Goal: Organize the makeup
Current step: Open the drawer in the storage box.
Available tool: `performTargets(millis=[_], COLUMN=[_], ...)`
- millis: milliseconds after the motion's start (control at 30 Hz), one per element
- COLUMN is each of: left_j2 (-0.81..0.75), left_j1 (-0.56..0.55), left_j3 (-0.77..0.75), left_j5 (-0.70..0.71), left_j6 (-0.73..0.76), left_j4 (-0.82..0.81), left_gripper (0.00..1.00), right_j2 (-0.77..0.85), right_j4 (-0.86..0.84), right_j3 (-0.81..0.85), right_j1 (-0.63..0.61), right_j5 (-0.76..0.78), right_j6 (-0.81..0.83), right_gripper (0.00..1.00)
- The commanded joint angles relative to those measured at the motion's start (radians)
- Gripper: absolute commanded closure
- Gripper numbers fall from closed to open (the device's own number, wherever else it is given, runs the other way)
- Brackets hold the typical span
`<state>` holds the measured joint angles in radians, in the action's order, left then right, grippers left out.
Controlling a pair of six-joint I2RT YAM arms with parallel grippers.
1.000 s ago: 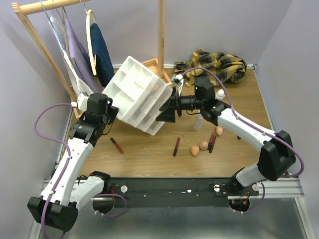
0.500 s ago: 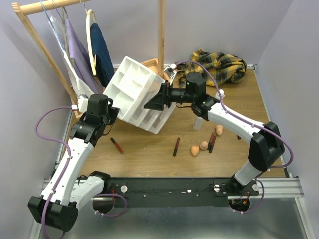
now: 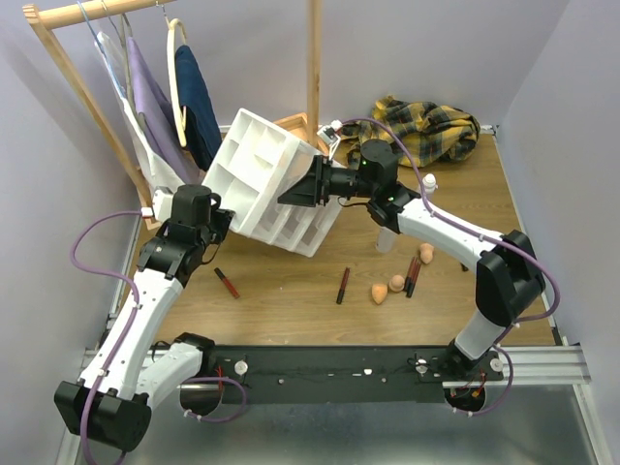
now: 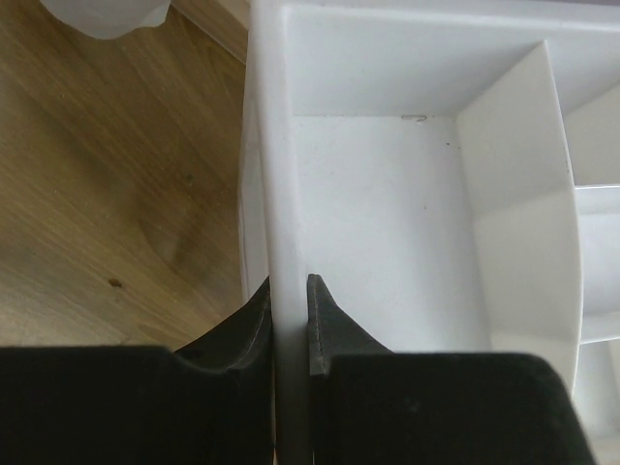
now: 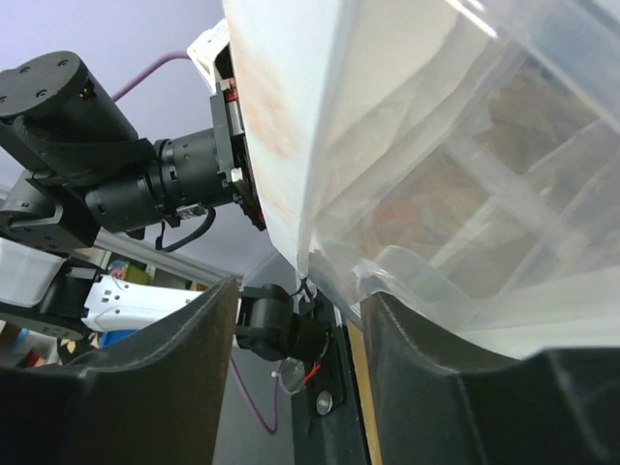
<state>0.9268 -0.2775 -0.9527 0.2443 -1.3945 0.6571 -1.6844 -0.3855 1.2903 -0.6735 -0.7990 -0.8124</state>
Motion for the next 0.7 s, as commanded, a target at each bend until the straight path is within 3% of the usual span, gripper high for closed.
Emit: performTargets(millis=[0,300,667], left_j2=[-0.005,0.023,0.009], left_j1=[-0.028,-0.038,-0.040], left_j3=[-0.004,-0.008,-0.024], left_j5=[0.058,0.216,0.374], left_j6=[-0.014,0.037,0.160], left_j4=[-0.157,-0.137,-0.116], left_gripper=[1.00,1.00,1.00], right_j2=[0.070,0.141,0.213], right_j4=[-0.170,-0.210,-0.194], right_j3=[-0.039,-0.101,-0.210], right_j1=[-0.018,-0.018,-0.017], right_j5=[-0.103,-0.129,-0.126], right_j6=[-0.082,-0.080,-0.041], right_gripper=[0.48,0.60,0.63])
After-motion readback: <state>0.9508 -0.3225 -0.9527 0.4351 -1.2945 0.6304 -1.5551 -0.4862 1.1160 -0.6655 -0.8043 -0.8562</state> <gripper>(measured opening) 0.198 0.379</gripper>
